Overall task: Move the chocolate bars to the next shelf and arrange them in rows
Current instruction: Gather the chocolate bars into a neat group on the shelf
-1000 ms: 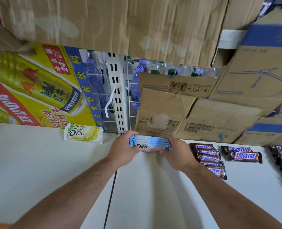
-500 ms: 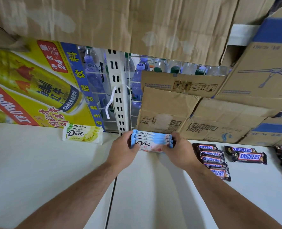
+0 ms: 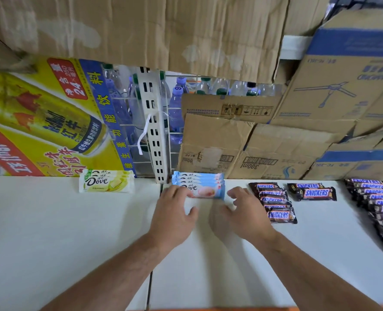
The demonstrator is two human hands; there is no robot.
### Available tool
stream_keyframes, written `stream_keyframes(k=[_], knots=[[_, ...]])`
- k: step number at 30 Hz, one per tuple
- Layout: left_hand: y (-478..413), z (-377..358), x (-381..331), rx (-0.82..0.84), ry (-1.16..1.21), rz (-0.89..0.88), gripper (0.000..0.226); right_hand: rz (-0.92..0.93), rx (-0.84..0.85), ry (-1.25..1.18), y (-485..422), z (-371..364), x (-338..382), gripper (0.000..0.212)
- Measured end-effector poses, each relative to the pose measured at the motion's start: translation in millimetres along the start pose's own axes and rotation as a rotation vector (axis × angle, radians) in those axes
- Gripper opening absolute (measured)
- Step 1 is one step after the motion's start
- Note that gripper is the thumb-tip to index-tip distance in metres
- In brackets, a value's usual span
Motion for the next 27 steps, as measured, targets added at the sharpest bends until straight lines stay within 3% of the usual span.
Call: stream_keyframes(k=[2,5,7,15,18,21,24,27], knots=[[6,-11,-17,0.222,-0.012,-0.067,0.031,0.107,0.031,0.091,16,5,2,0.033],[15,-27,-38,0.400,-0.014,-0.110,0.037,0.261,0.035,0.094,35,14,4,0.029],[18,-35,-49,0.454,-0.018,-0.120,0.039,0.248,0.023,0.097,41,21,-5,0.022],[19,-67,-83,0.475,-0.002,-0.076,0.043,0.198,-0.013,0.120,29,64,-48,0.029],[15,-89,-99,0.502,0.100,0.110,0.059,0.234,-0.029,0.061,14,83,-67,0.064],[15,-108,-114,0.509,0.230,0.341,0.088,0.378,0.104,0.183,-10,87,-90,0.081],[10,-122,-123,0.511,0.248,0.409,0.106,0.407,0.238,0.232,-41,88,-112,0.106],[9,-125,-120,0.510,0.259,0.475,0.109,0.486,0.367,0.316,-68,83,-115,0.118]])
Point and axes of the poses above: each hand's wrist, its own y-axis away from the middle knuckle, its own z-axis out of the back of the hand, x = y × z, the point moved 5 cm from there along -y, towards the middle knuckle, and after that the axes turned 15 degrees about -x, right-handed, at the moved point
